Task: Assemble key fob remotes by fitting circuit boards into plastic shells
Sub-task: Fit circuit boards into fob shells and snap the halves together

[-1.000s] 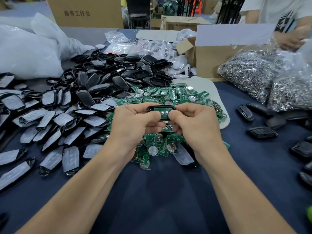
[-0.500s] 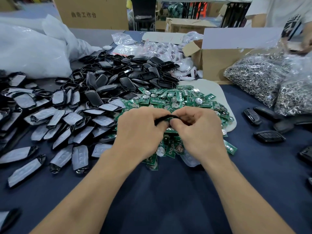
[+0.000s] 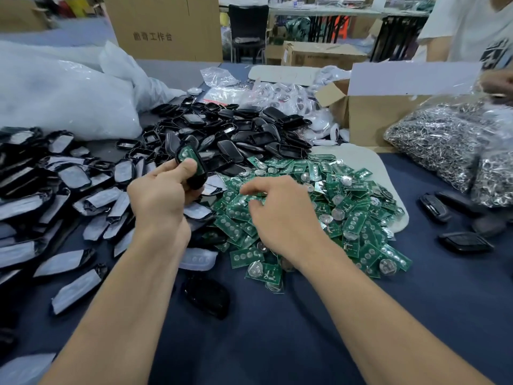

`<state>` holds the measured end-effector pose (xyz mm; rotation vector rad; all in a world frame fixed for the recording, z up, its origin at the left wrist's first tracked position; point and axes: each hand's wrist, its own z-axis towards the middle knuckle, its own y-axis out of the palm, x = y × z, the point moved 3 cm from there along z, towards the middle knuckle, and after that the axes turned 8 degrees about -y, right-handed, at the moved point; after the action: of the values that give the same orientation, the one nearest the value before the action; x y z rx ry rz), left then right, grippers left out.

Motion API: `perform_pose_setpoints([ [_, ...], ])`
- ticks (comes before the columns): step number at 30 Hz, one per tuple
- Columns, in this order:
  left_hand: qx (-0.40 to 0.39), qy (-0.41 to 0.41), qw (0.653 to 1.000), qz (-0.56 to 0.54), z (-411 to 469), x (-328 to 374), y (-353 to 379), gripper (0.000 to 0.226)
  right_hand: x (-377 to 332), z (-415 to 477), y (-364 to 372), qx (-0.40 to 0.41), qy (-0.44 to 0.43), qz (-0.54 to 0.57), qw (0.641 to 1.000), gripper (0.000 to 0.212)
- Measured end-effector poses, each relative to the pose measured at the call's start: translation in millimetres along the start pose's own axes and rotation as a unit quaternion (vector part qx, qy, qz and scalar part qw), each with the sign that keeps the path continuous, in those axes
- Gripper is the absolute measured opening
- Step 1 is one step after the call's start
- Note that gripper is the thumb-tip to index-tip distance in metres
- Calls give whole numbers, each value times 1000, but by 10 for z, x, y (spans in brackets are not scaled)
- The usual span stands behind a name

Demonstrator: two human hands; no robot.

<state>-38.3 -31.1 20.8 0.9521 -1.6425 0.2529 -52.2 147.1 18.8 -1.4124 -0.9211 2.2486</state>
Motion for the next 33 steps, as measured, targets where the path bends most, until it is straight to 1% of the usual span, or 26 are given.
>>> perform_pose_setpoints([
  [2, 5, 5, 1000, -18, 29, -6, -6, 21, -43, 188, 121, -27, -8, -42, 999, 39],
  [4, 4, 16, 999, -32, 41, -5, 3, 10, -121, 343, 237, -45, -33, -55, 997, 41],
  [5, 5, 25, 999, -37, 43, -2, 6, 7, -170, 408, 296, -54, -51, -64, 995, 39],
  [8, 7, 45, 998, -51, 60, 5, -2, 14, -318, 519, 469, -84, -97, -136, 982, 30],
  [9, 6, 46, 998, -52, 63, 1, -1, 14, -334, 539, 516, -82, -102, -155, 979, 26],
  [11, 4, 44, 998, -55, 70, -4, -3, 13, -327, 552, 568, -65, -89, -156, 982, 21],
  [15, 2, 53, 997, -49, 73, 13, 0, 15, -344, 484, 502, 1, -76, -150, 986, 30],
  [17, -1, 55, 997, -45, 61, 9, 2, 14, -316, 406, 363, 53, -62, -111, 990, 30],
  [19, -8, 51, 998, -44, 53, 0, 7, 12, -209, 276, 170, 99, -22, -18, 995, 30],
  [22, -20, 45, 998, -31, 8, -38, 47, 11, 57, -20, -175, 165, 36, 100, 980, 32],
  [24, -46, 50, 998, 5, -73, -105, 133, 19, 226, -239, -376, 196, 67, 135, 969, 35],
  [26, -81, 68, 992, 62, -195, -210, 243, 24, 331, -387, -487, 187, 80, 146, 968, 35],
  [29, -103, 94, 980, 141, -353, -361, 384, 23, 405, -463, -506, 165, 91, 138, 972, 38],
  [32, -116, 100, 971, 186, -417, -438, 441, 35, 412, -464, -491, 170, 103, 155, 968, 37],
  [33, -113, 98, 969, 197, -417, -471, 445, 29, 426, -465, -487, 174, 113, 167, 964, 35],
])
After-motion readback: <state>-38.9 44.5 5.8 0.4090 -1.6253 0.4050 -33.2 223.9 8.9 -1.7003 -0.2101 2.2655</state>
